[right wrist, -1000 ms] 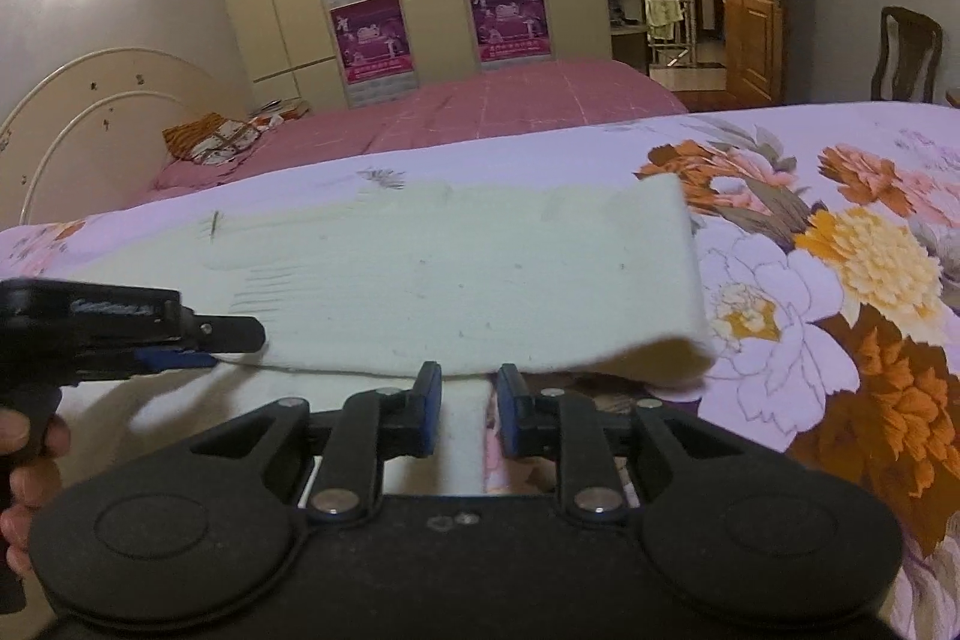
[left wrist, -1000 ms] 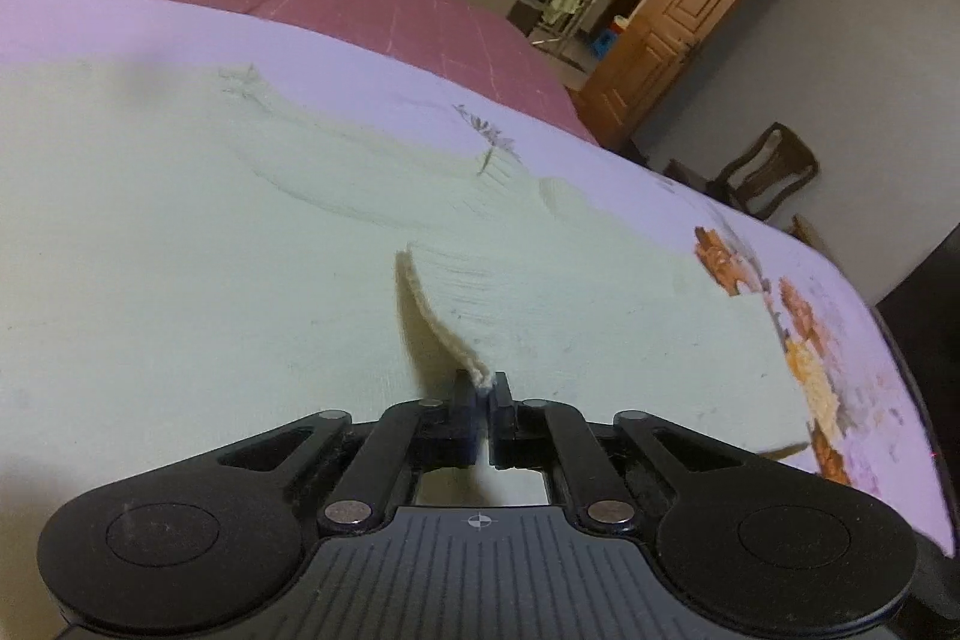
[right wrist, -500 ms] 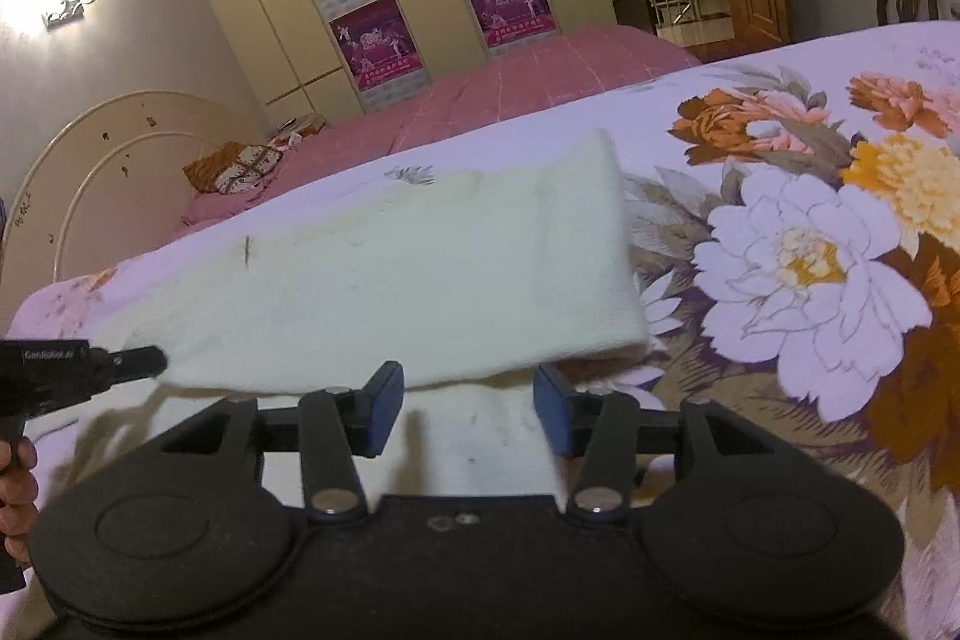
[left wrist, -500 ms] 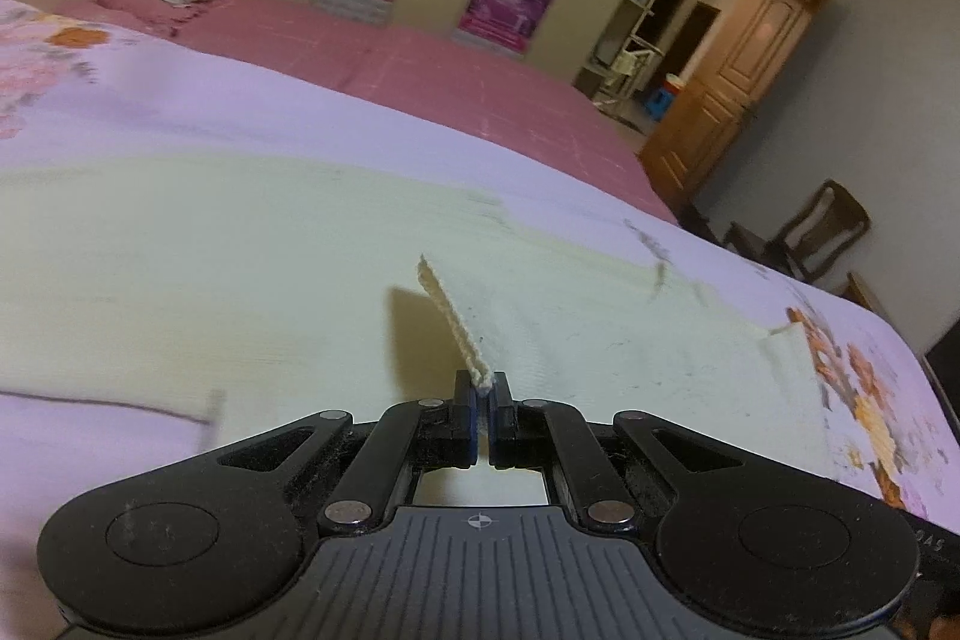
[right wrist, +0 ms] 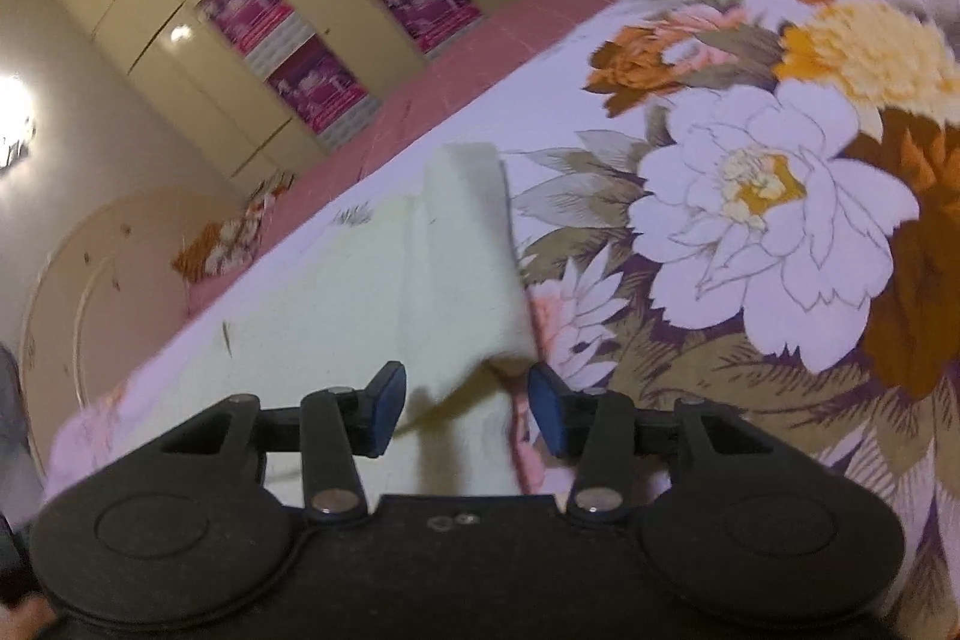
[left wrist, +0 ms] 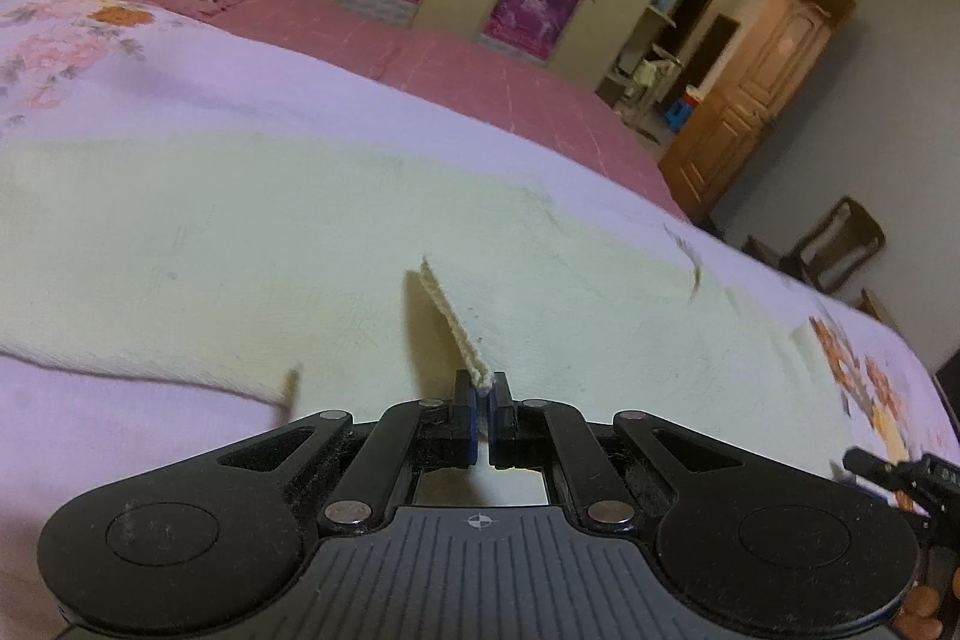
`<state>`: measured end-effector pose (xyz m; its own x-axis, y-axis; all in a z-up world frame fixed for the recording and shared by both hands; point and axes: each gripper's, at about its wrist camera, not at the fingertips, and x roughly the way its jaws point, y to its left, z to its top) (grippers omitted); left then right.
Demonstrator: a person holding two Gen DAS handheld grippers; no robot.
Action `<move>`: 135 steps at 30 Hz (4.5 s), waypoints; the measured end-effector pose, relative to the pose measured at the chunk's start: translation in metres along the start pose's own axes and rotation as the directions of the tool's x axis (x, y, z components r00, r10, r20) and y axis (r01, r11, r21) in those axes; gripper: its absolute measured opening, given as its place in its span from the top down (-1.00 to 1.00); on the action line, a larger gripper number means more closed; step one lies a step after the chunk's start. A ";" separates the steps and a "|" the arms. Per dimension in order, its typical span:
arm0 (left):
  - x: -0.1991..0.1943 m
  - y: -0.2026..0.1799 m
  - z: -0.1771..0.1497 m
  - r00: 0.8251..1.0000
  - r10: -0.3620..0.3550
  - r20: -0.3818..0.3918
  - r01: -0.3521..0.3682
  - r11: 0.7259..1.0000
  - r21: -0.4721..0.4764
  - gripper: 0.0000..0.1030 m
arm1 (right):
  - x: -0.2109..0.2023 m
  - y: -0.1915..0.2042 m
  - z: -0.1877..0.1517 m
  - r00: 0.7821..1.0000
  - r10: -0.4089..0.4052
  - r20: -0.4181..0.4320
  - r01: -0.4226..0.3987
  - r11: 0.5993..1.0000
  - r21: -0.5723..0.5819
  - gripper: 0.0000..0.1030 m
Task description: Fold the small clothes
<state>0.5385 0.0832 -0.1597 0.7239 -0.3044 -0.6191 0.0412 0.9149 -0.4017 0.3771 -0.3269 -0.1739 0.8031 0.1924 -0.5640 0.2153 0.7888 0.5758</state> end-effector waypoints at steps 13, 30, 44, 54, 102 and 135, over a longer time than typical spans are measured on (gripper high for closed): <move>0.004 0.013 -0.006 1.000 0.019 0.000 -0.019 1.000 -0.010 0.94 | -0.012 0.000 -0.004 0.995 0.095 0.021 -0.096 0.991 0.092 0.11; -0.002 0.009 -0.011 0.998 0.046 0.050 -0.047 0.999 0.011 0.94 | 0.012 0.006 0.003 0.999 -0.035 -0.025 0.033 0.998 -0.062 0.82; 0.001 0.019 -0.011 0.997 0.071 0.034 -0.071 0.997 0.008 0.94 | 0.008 0.026 -0.001 0.997 -0.078 0.002 0.075 0.950 -0.305 0.77; -0.015 -0.029 -0.010 0.969 0.129 0.209 -0.174 0.961 0.216 -0.36 | 0.016 0.037 0.019 0.998 -0.049 0.048 0.063 0.925 -0.374 0.67; -0.168 0.268 -0.057 0.866 0.381 0.323 -0.066 0.729 -0.682 -0.35 | 0.005 0.074 -0.020 0.997 -0.064 -0.040 0.038 0.882 -0.470 0.22; -0.036 0.035 0.038 0.961 0.020 0.275 -0.010 0.999 -0.037 0.95 | -0.006 0.057 -0.004 0.999 -0.048 -0.006 0.041 0.914 -0.404 0.22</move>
<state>0.5397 0.1364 -0.1260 0.8858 -0.2019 -0.4178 0.0084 0.9073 -0.4205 0.3821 -0.2813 -0.1399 0.7883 0.1579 -0.5946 0.0058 0.9646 0.2638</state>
